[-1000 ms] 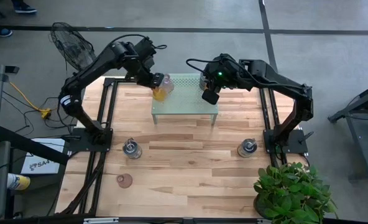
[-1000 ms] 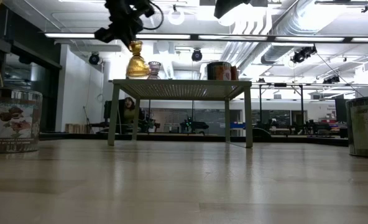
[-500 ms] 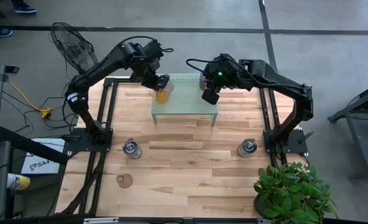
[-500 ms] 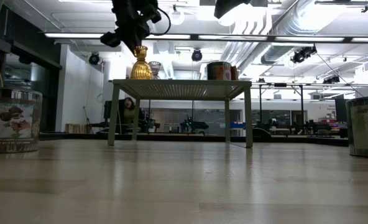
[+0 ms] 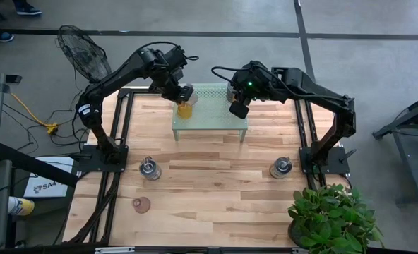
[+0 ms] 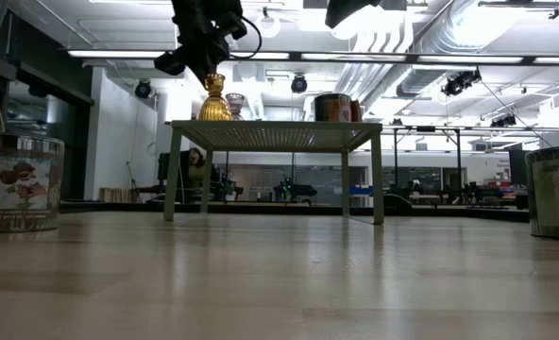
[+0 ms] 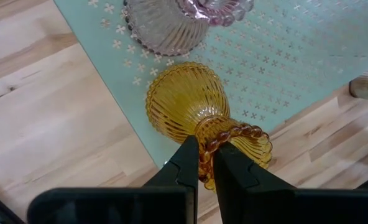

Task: Pick & Place candle stick holders
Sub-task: Put the yellow glass candle holder on the shelf

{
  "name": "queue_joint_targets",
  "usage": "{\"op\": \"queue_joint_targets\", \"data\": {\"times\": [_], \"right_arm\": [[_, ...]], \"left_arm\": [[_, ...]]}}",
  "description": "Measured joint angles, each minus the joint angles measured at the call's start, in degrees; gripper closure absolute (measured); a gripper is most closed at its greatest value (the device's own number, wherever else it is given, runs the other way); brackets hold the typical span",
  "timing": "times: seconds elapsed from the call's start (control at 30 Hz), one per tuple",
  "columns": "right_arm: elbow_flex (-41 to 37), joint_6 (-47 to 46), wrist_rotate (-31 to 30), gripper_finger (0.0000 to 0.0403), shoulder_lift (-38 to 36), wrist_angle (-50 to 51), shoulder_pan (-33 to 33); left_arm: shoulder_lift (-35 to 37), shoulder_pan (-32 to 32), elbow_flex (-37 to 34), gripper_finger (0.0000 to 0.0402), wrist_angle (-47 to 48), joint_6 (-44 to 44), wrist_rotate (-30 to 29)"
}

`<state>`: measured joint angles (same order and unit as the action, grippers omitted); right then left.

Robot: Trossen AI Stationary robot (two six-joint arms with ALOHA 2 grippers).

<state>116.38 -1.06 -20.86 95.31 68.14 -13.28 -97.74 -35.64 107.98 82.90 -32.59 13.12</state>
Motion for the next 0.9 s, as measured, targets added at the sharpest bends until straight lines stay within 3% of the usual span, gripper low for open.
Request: {"op": "queue_joint_targets", "data": {"times": [0.7, 0.9], "right_arm": [[0.0, 0.0, 0.0, 0.0292, 0.0, 0.3, 0.0], [0.0, 0.0, 0.0, 0.0292, 0.0, 0.3, 0.0]], "left_arm": [[-1.4, 0.0, 0.0, 0.0382, 0.0, 0.3, -0.5], [-1.4, 0.0, 0.0, 0.0365, 0.0, -0.2, -1.8]]}}
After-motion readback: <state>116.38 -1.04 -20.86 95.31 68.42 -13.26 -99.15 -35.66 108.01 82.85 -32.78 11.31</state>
